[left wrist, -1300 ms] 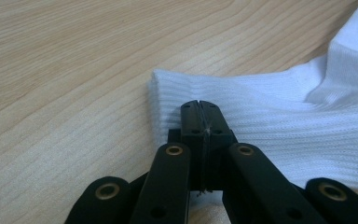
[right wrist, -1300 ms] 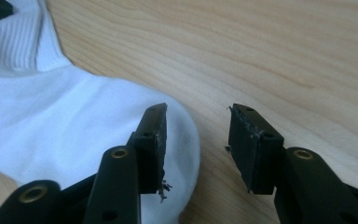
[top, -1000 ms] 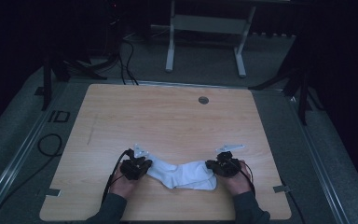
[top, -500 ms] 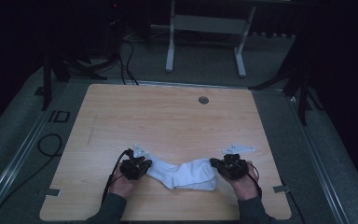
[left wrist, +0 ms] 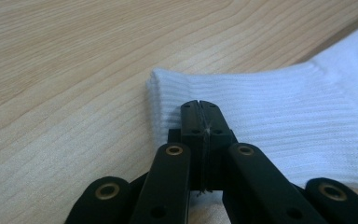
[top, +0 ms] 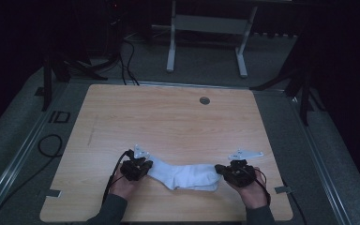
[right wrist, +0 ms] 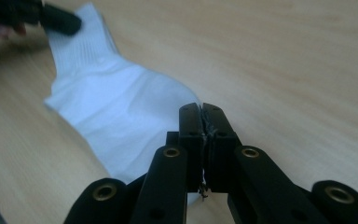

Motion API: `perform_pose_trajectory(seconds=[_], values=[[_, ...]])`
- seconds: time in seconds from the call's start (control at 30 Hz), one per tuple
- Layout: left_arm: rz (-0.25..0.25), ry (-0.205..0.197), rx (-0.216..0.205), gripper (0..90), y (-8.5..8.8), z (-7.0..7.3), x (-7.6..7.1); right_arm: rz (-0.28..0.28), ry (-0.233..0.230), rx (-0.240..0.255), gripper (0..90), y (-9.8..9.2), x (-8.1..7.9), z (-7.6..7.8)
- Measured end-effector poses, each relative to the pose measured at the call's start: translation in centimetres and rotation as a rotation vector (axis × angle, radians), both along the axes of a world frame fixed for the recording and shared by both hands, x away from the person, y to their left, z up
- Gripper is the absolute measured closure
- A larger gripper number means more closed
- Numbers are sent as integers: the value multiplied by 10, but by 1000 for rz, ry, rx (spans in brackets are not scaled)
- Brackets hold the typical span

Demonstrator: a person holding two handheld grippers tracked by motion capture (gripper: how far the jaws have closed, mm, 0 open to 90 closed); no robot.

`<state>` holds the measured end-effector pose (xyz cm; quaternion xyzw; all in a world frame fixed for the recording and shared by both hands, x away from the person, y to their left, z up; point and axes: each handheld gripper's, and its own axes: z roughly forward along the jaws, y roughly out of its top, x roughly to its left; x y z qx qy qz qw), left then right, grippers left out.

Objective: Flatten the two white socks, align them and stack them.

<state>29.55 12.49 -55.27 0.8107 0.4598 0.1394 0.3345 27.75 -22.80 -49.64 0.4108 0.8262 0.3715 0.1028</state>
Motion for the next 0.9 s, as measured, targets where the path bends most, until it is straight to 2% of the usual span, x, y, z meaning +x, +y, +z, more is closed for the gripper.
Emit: perform_pose_trajectory(seconds=[0.2,0.33,0.43,0.53,0.57,0.67,0.8,0.9], values=[[1,2,0,895,0,0,0,0,86,-43,859,4,1,-26],[1,3,-2,894,0,0,0,2,120,-74,808,5,3,-40],[2,3,-4,891,0,0,0,2,144,-77,778,4,6,-48],[1,2,-8,871,0,0,0,0,143,-65,777,3,7,-50],[-2,5,-25,871,0,0,0,0,141,-65,773,2,7,-50],[-14,7,-40,808,1,1,0,-19,115,-70,747,0,11,-51],[-12,-4,-46,778,2,2,0,-48,78,-81,601,-1,15,-51],[-15,-17,-61,741,4,4,-1,-54,52,-34,544,-3,14,-48]])
